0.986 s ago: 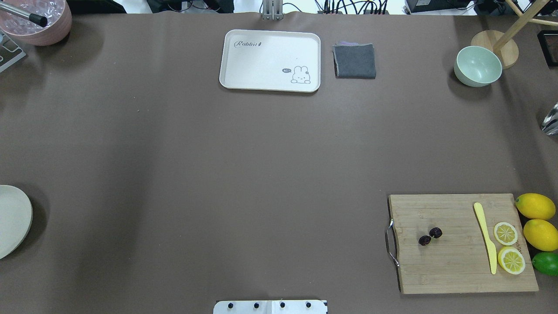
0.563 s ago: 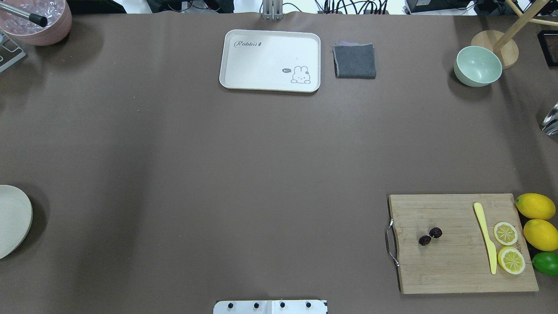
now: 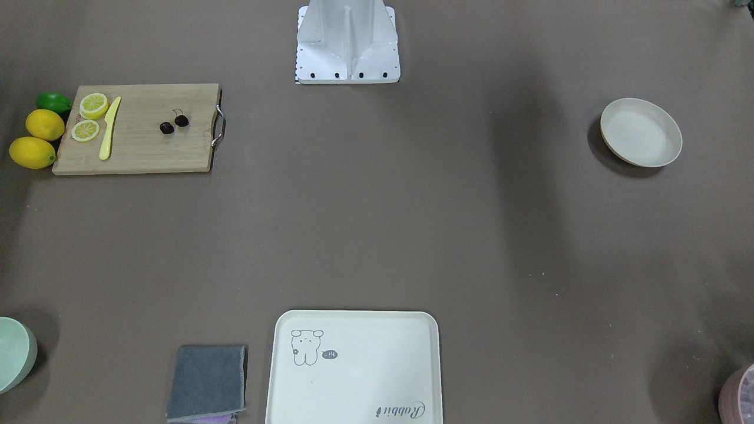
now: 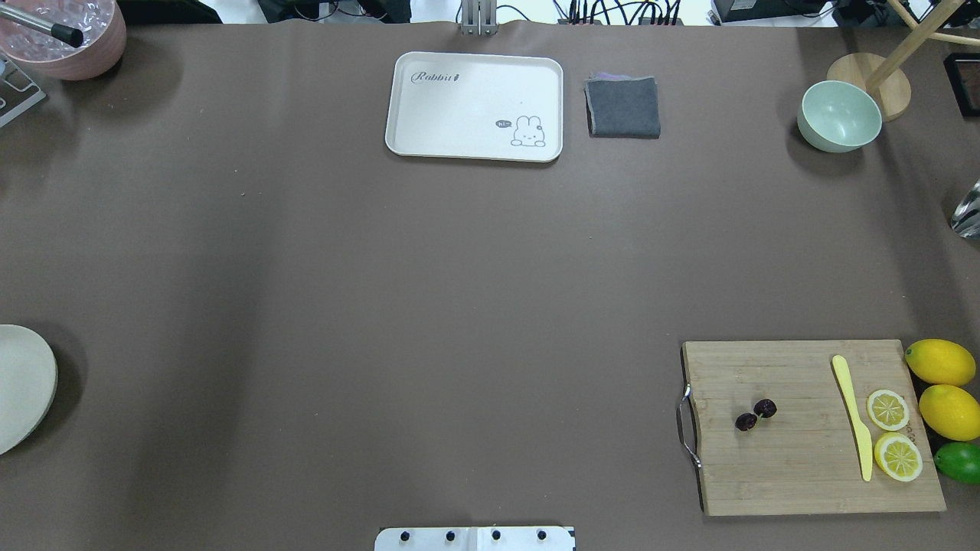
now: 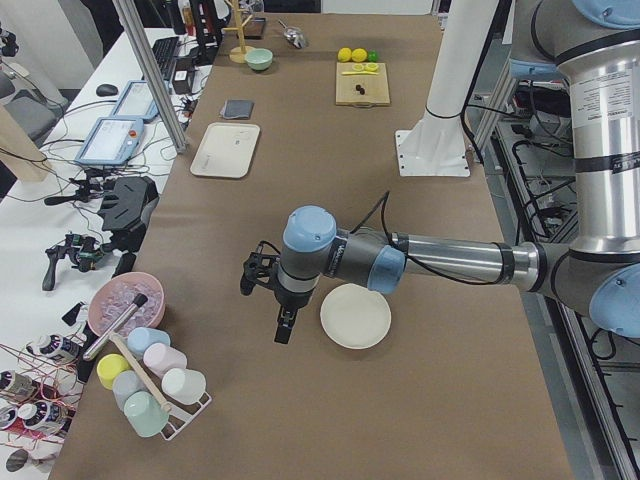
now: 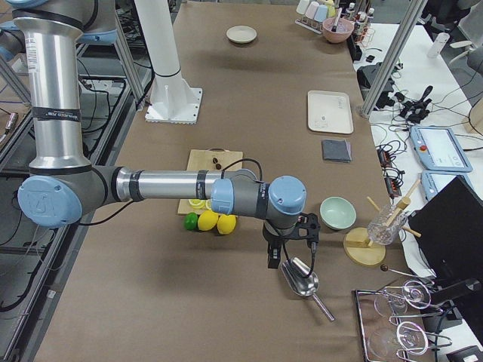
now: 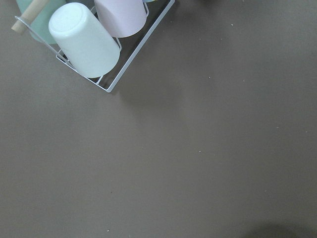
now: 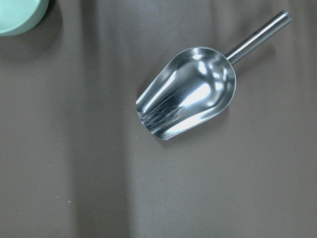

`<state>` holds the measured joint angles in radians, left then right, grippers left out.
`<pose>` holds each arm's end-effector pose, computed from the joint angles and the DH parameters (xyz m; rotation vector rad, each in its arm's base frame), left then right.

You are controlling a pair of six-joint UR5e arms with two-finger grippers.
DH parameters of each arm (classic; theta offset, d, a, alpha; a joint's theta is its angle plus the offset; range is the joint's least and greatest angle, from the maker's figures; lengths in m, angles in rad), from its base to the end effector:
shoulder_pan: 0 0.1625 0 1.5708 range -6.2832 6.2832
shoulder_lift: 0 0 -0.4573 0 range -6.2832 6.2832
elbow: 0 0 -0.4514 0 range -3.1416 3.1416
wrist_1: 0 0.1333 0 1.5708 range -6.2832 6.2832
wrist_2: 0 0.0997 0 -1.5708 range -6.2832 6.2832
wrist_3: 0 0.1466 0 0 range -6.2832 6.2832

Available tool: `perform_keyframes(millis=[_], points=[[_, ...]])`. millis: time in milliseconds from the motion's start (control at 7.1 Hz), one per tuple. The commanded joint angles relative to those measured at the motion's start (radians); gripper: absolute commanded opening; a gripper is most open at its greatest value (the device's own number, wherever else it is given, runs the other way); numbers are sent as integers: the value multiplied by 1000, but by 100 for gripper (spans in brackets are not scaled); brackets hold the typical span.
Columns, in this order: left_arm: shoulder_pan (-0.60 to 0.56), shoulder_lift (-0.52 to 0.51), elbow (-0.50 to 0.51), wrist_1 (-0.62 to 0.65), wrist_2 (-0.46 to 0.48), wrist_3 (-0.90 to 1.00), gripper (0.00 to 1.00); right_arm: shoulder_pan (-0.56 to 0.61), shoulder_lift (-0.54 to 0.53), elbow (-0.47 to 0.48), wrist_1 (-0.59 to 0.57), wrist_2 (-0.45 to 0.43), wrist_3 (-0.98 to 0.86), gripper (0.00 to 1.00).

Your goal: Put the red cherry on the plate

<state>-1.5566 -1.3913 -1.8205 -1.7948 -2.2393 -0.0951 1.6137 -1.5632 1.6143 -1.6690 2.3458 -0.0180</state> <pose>-0.0354 -0.4980 0.6620 0.2464 0.6778 0.0210 0.0542 -0.5471 0.7060 -0.0211 -0.7759 0.0419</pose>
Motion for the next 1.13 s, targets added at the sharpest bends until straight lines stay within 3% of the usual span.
perform_keyframes(millis=[0, 986], points=[[-5, 2, 9, -1, 1, 0, 98, 0, -5, 9, 0, 1, -2, 100], [-25, 34, -23, -35, -3, -11, 98, 0, 8, 15, 0, 1, 3, 100]])
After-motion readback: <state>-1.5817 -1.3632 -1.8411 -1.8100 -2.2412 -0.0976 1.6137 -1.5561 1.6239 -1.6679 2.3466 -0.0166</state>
